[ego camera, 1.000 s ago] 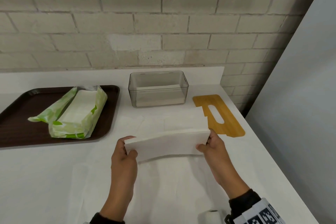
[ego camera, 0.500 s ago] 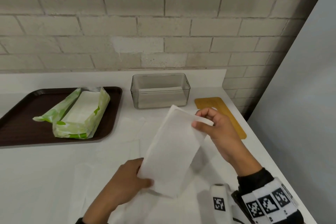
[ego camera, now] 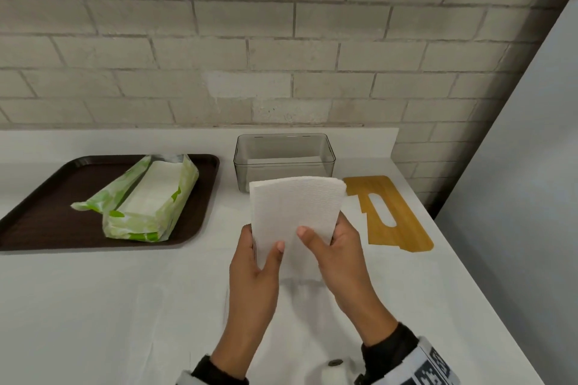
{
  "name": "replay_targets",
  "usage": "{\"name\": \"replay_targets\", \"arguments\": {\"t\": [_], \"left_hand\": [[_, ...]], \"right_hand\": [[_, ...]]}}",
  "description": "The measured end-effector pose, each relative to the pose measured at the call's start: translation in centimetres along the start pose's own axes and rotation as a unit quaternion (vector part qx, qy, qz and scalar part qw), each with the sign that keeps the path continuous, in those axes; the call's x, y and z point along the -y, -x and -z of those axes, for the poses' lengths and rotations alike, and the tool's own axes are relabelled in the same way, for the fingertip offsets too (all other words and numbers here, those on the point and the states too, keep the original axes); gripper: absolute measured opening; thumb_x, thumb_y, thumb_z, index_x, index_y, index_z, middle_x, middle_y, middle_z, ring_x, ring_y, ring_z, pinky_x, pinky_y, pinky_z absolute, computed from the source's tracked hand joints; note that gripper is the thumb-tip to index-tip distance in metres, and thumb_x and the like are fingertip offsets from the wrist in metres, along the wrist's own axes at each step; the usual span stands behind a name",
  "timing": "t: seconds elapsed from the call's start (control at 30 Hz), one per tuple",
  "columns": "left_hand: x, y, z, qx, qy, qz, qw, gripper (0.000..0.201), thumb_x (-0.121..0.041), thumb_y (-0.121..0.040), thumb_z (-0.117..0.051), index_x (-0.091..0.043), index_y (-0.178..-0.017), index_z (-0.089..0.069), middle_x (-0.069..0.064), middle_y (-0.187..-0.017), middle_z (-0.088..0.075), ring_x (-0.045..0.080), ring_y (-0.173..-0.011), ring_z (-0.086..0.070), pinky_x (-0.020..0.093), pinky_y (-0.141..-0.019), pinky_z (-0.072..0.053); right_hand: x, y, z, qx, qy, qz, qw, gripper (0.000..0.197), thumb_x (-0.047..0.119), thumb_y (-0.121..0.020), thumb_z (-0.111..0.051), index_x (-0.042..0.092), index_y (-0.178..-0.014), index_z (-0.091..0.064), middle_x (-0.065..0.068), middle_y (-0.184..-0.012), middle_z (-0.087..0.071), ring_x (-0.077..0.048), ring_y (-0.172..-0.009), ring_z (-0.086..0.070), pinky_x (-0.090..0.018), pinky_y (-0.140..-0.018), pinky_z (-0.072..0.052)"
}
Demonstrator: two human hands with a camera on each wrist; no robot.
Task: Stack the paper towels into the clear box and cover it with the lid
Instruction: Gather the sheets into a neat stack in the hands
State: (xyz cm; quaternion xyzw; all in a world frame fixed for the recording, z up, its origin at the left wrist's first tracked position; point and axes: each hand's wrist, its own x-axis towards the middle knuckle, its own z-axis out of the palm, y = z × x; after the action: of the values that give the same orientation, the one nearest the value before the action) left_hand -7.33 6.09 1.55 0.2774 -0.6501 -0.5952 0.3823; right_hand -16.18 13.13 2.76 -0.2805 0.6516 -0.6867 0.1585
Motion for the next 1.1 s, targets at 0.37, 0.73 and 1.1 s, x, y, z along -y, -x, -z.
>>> {"name": "replay_targets", "arguments": {"t": [0.37, 0.73, 1.1], "left_hand": [[1.5, 0.4, -1.6, 0.027, -0.002, 0.044, 0.999, 0.039, 0.005, -0.092, -0.047, -0.030, -0.109, -0.042, -0.019, -0.097, -0.055, -0.010, -0.079, -0.058, -0.001, -0.060, -0.042], [1.5, -2.0, 5.6, -0.107, -0.018, 0.048, 0.993, 0.031, -0.008, -0.091, -0.057, -0.029, -0.113, -0.055, -0.013, -0.099, -0.063, 0.012, -0.092, -0.061, 0.033, -0.077, -0.047], [2.9, -0.3, 10.2, -0.138, -0.003, 0.106, 0.985, 0.026, -0.005, -0.089, -0.059, -0.020, -0.110, -0.061, 0.001, -0.099, -0.069, 0.023, -0.090, -0.064, 0.036, -0.074, -0.049]], "right_hand": [[-2.7, 0.4, 0.3, 0.003, 0.052, -0.038, 0.998, 0.048, 0.005, -0.088, -0.059, 0.041, -0.109, -0.036, 0.023, -0.103, -0.049, 0.006, -0.093, -0.051, -0.002, -0.064, -0.046], [-3.9, -9.6, 1.6, -0.038, 0.135, -0.144, 0.980, 0.033, -0.009, -0.085, -0.040, 0.016, -0.105, -0.051, -0.001, -0.092, -0.057, -0.015, -0.082, -0.054, -0.017, -0.060, -0.041], [-8.1, -11.8, -3.7, 0.151, 0.421, -0.262, 0.855, 0.035, 0.032, -0.088, -0.060, 0.001, -0.105, -0.055, -0.009, -0.106, -0.060, -0.027, -0.102, -0.058, -0.032, -0.090, -0.046]]}}
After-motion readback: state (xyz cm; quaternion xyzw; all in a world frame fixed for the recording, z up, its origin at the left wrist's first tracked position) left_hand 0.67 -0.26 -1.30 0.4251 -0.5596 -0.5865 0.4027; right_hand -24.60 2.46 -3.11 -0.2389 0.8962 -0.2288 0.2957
